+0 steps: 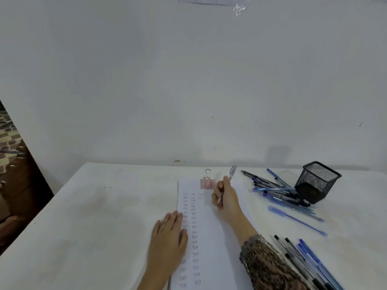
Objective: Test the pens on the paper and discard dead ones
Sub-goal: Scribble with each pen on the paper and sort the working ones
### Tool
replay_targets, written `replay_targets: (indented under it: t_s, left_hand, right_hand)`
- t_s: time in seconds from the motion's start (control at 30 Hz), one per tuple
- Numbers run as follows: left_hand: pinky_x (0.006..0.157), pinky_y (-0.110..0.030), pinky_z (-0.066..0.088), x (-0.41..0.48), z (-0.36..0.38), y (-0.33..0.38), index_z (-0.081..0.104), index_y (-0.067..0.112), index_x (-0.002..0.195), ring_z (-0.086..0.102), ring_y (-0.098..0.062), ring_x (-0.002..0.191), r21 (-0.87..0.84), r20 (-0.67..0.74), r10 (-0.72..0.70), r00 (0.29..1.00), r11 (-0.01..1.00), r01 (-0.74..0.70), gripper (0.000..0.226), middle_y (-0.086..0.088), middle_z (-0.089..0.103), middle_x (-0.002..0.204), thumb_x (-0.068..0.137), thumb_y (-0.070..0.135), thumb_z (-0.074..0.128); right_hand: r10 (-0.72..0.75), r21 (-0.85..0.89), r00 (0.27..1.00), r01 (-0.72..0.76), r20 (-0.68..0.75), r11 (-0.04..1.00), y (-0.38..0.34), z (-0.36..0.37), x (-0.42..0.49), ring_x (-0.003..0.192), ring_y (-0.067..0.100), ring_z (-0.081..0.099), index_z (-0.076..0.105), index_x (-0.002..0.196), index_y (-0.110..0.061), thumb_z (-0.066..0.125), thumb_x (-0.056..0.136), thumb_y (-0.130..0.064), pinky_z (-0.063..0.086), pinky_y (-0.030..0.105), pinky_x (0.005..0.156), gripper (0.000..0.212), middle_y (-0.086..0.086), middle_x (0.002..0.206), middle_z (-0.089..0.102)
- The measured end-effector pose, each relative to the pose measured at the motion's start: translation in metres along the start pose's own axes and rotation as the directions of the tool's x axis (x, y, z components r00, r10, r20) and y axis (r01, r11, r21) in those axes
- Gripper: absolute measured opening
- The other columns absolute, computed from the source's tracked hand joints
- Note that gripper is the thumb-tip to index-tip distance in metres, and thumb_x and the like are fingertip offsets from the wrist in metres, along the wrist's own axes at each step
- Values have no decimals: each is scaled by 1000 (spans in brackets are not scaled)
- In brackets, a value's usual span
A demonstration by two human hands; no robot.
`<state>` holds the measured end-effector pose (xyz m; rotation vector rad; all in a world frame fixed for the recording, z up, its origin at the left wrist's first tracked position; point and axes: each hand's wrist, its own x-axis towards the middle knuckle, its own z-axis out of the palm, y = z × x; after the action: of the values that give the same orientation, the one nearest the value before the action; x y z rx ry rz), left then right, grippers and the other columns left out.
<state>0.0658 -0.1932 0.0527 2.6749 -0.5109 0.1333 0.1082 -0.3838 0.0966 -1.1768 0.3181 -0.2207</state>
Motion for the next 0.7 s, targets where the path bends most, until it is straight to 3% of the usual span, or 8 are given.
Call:
replay_targets:
  t_s: [0.07, 0.13, 0.2, 0.3, 0.4, 0.53, 0.6, 0.7]
  left_hand:
    - [109, -23, -7, 0, 0, 1, 17, 25, 147, 3, -9, 143, -23, -15, -2, 1000, 1000, 2, 92, 7, 8, 156, 66, 54, -15]
    - [111, -23, 5, -2, -1, 3, 33, 23, 142, 17, -14, 142, -82, -75, 44, 996, 995, -50, 78, 1, 24, 152, 78, 54, 2]
    - [110, -19, 18, -5, 0, 2, 40, 25, 137, 28, -7, 133, -210, -185, 100, 978, 968, -138, 55, 7, 37, 143, 89, 48, 25]
    - [99, -12, 32, -13, -8, 9, 18, 41, 135, 36, 8, 117, -423, -153, 102, 983, 892, -158, 51, 22, 32, 134, 93, 38, 47]
    - [77, -8, 41, -15, -14, 11, 18, 48, 125, 48, 2, 96, -504, -137, 61, 989, 855, -123, 53, 29, 38, 119, 89, 35, 55]
    - [80, -12, 43, -14, -10, 11, 45, 37, 124, 50, 9, 87, -340, -83, 186, 979, 918, -203, 56, 34, 44, 103, 82, 72, 29]
    - [74, -7, 39, -13, -5, 8, 58, 28, 108, 49, 8, 83, -316, -75, 214, 974, 921, -227, 87, 33, 47, 89, 71, 85, 5]
    - [68, -3, 35, -12, 0, 5, 62, 23, 102, 49, 6, 77, -298, -79, 239, 968, 921, -251, 93, 27, 53, 83, 70, 85, 0]
  right_hand:
    - [-68, -229, 994, 85, 83, 970, -2, 0, -15, 39, 8, 40, 40, 72, -15, 29, 103, -23, 29, 18, 39, 34, 1, 56, 42]
    - [-175, -496, 961, 260, 212, 828, -5, -3, -31, 48, 4, 46, 47, 89, -17, 32, 101, -9, 39, 15, 51, 21, 0, 68, 49]
    - [-259, -704, 899, 439, 354, 559, -6, -7, -45, 54, 2, 47, 48, 107, -24, 36, 99, -11, 38, 14, 59, 19, -6, 73, 52]
    - [-265, -831, 833, 535, 487, 155, -2, -16, -65, 73, 7, 57, 49, 125, -37, 37, 97, -42, 39, 25, 67, 31, -10, 87, 61]
    - [-425, -777, 664, 602, 616, -185, 14, -33, -68, 66, 8, 57, 57, 102, -38, 34, 95, -46, 27, 22, 64, 25, -13, 74, 62]
    - [-503, -648, 475, 719, 722, -251, 27, -38, -71, 62, 4, 53, 59, 89, -30, 50, 87, -28, 27, 18, 62, 10, -15, 72, 61]
    - [-504, -631, 435, 702, 746, -330, 29, -38, -77, 54, 5, 50, 66, 82, -29, 53, 85, -30, 28, 20, 54, 13, -13, 63, 58]
    - [-547, -664, 429, 659, 718, -355, 29, -43, -79, 39, 7, 45, 63, 62, -27, 51, 86, -42, 23, 17, 44, 31, -10, 49, 52]
